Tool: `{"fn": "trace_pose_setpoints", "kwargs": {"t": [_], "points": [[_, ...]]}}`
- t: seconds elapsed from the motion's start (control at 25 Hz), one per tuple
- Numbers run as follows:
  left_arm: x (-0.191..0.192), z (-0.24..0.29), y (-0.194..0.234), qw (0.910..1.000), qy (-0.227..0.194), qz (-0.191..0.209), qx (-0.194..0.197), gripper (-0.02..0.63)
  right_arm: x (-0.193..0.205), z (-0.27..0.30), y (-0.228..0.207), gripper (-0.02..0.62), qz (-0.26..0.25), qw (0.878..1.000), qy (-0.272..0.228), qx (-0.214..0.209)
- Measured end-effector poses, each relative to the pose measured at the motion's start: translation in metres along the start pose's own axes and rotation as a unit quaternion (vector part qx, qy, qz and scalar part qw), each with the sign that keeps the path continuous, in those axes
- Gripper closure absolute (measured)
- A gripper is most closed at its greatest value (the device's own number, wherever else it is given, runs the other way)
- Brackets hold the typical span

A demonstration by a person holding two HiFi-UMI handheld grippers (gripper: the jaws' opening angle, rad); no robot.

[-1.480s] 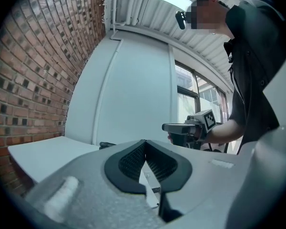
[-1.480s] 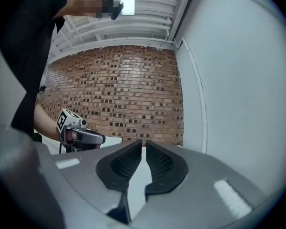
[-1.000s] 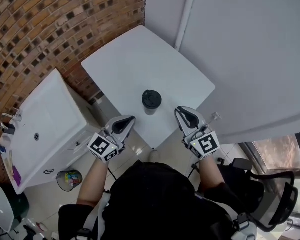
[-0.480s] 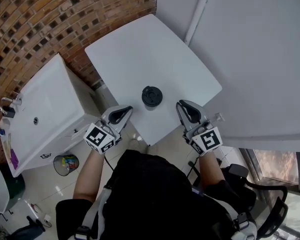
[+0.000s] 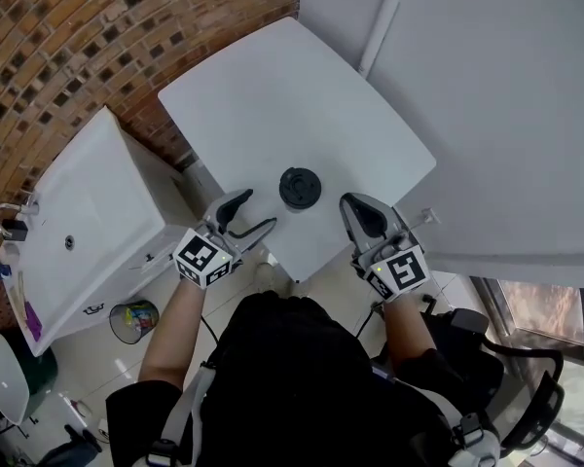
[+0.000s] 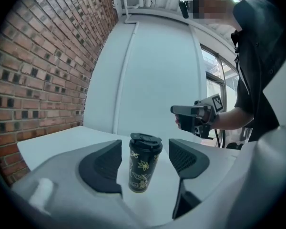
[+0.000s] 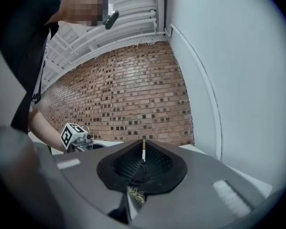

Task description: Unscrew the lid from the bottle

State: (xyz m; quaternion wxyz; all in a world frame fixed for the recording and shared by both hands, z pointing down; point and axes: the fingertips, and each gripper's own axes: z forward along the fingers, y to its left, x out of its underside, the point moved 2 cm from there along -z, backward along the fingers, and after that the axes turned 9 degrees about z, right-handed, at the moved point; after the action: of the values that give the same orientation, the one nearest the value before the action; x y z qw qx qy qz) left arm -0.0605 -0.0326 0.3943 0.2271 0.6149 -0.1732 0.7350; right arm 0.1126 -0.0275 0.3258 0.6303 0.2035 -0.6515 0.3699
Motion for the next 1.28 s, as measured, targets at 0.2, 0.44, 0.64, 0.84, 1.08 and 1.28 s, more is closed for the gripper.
{"fn": "trace_pose_setpoints", "kwargs": {"t": [0.2, 0.44, 0.64, 0.84, 1.08, 1.28], "points": [[0.043, 0.022, -0.001, 0.9984, 0.031, -0.036, 0.032, 0.204, 0.014, 0.006, 0.002, 0.575, 0.003, 1.000, 0.013, 0.012], [0.078, 0.050, -0.008, 0.9935, 0.069, -0.004, 0.091, 0.207, 0.028, 0.009, 0.000, 0.575, 0.003, 0.999, 0.028, 0.031], [0.106, 0.071, -0.006, 0.9913, 0.077, 0.016, 0.106, 0.209, 0.050, 0.002, -0.016, 0.575, -0.003, 0.998, 0.049, 0.048], [0.120, 0.093, -0.003, 0.9895, 0.076, 0.026, 0.121, 0.209, 0.070, -0.008, -0.027, 0.575, 0.016, 0.995, 0.064, 0.069], [0.123, 0.109, -0.003, 0.9877, 0.069, 0.034, 0.136, 0.209, 0.081, -0.009, -0.027, 0.565, 0.015, 0.995, 0.080, 0.064], [0.131, 0.117, -0.009, 0.9874, 0.063, 0.030, 0.142, 0.209, 0.077, 0.005, -0.027, 0.561, 0.000, 0.995, 0.085, 0.046]]}}
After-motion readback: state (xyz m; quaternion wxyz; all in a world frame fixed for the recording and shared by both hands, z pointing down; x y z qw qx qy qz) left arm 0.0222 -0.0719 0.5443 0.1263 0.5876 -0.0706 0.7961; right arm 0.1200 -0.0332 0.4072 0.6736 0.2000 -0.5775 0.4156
